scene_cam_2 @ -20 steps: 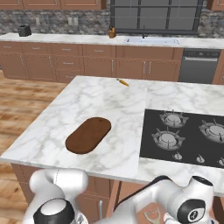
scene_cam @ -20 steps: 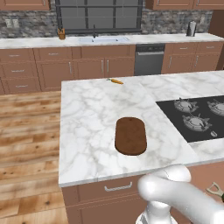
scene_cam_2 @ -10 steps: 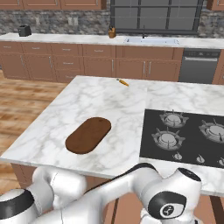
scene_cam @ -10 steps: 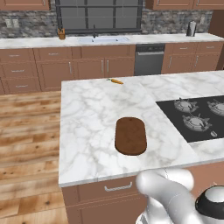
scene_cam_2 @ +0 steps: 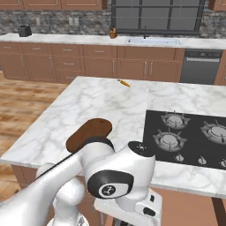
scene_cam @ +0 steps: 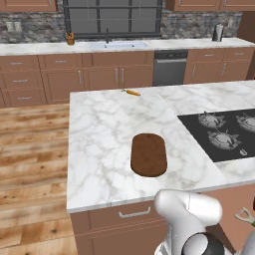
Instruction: Open the drawer on the right and place the cutting tools on the cutting board.
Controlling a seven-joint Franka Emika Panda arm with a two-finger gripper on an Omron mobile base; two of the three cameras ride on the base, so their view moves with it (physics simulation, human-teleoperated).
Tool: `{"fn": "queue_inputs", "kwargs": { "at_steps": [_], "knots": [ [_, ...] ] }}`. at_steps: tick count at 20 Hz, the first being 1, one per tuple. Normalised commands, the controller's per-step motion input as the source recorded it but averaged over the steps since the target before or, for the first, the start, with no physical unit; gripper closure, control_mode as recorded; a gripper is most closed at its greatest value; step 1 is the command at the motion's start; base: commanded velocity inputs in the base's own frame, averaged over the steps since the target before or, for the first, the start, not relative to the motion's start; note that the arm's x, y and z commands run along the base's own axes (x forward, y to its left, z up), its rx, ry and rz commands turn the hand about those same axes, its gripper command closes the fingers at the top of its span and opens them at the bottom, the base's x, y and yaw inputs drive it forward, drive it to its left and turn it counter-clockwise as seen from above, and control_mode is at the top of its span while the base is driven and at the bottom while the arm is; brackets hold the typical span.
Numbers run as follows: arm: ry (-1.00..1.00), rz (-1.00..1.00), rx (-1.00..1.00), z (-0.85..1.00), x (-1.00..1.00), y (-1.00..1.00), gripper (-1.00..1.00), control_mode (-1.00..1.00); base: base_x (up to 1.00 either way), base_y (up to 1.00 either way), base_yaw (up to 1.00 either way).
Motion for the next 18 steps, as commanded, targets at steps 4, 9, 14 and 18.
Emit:
{"fn": "queue_inputs", "kwargs": {
  "at_steps": [4,9,14,18],
  "knots": [
    [-0.08,0.0,0.0,0.69,0.31,1.0,1.0,-1.0,0.0,0.0,0.0],
    [-0.07,0.0,0.0,0.52,0.4,0.99,1.0,-1.0,0.0,0.0,0.0],
    [-0.05,0.0,-0.01,0.41,0.57,0.91,1.0,-1.0,0.0,0.0,0.0],
    [-0.03,0.0,-0.03,0.33,0.76,0.88,1.0,-1.0,0.0,0.0,0.0]
  ]
}}
